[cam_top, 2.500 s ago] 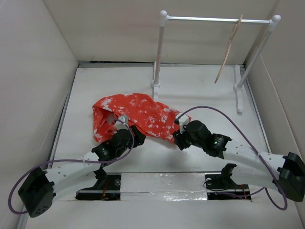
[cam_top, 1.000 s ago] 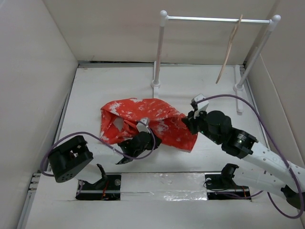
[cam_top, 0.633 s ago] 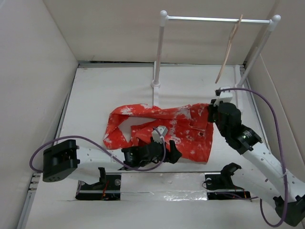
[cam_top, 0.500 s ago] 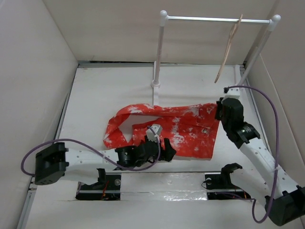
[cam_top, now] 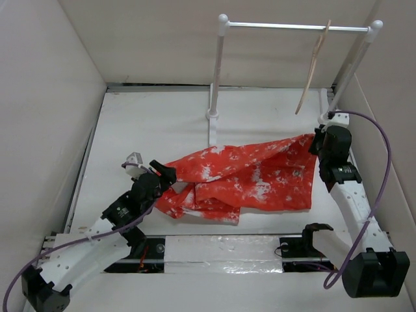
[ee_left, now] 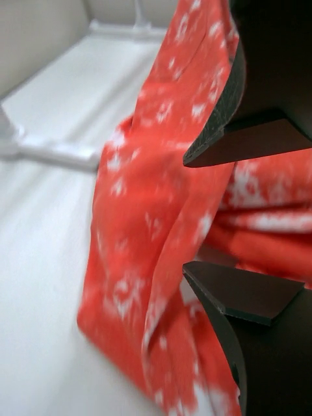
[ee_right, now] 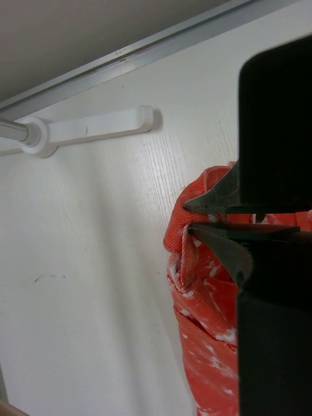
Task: Place the trousers on the hanger
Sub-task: Flatten out the trousers at the center of the board.
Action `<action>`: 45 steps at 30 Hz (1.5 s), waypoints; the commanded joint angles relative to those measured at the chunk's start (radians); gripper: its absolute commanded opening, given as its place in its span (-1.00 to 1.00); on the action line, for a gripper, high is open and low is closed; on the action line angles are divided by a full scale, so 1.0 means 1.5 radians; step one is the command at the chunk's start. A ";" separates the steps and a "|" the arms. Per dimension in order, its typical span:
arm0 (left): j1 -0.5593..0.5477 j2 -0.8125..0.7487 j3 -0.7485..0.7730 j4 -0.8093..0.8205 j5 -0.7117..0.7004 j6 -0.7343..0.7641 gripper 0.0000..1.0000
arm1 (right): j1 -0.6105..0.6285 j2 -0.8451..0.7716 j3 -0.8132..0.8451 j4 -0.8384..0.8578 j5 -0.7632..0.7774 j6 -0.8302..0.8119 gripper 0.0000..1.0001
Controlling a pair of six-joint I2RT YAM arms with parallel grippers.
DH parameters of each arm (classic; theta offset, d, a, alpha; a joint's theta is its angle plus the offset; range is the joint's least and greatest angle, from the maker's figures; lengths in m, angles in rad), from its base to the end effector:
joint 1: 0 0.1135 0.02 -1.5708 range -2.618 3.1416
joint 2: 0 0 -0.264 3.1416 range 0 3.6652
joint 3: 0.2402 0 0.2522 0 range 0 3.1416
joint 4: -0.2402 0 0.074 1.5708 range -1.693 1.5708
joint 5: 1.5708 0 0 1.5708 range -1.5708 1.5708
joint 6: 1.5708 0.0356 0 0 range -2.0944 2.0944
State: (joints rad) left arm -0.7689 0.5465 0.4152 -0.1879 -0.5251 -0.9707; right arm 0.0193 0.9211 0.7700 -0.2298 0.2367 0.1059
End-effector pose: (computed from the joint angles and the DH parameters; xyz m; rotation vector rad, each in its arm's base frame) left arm 0.1164 -0.0878 0.2452 -0.5503 1.8259 -0.7094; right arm 0.2124 -0.0043 0.3058 0.2396 1.9286 -0.1479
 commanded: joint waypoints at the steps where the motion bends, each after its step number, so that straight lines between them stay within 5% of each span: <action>1: 0.052 0.015 -0.002 -0.116 0.037 -0.029 0.12 | -0.023 0.013 0.033 0.104 -0.038 0.005 -1.00; 5: 0.063 0.057 0.001 -0.165 0.038 -0.080 0.15 | -0.083 0.027 0.057 0.081 -0.042 0.003 -1.00; 13: 0.063 0.098 0.014 -0.214 0.018 -0.140 0.85 | -0.147 -0.003 -0.007 0.138 -0.146 0.008 -1.00; 17: 0.063 0.132 -0.006 -0.139 0.002 -0.167 0.88 | -0.147 -0.005 -0.019 0.146 -0.194 0.009 -1.00; 22: 0.063 0.229 -0.005 -0.009 -0.037 -0.170 0.60 | -0.147 -0.016 -0.025 0.146 -0.232 0.010 -1.00; 26: 0.063 0.326 0.042 -0.007 -0.100 -0.167 0.30 | -0.147 -0.018 -0.028 0.146 -0.257 0.007 -1.00; 31: 0.173 0.371 0.017 0.066 -0.067 -0.130 0.17 | -0.147 -0.019 -0.033 0.146 -0.290 0.007 -1.00; 33: 0.202 0.372 -0.013 0.160 -0.042 -0.086 -0.21 | -0.147 -0.025 -0.038 0.165 -0.295 0.006 -1.00; 34: 0.230 0.372 -0.017 0.181 -0.030 -0.071 -0.60 | -0.147 -0.027 -0.040 0.164 -0.298 0.007 -1.00; 36: 0.253 0.368 -0.010 0.207 -0.021 -0.051 -0.95 | -0.147 -0.030 -0.043 0.168 -0.302 0.009 -1.00; 45: 0.276 0.228 0.270 0.066 -0.062 0.106 -1.00 | -0.141 -0.063 -0.019 0.091 -0.324 -0.009 -1.00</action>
State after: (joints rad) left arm -0.3637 1.0142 0.6441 -0.0753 -0.5392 -0.9413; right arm -0.1951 0.8810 0.7033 -0.0937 -0.2214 0.1089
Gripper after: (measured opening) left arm 0.021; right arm 0.084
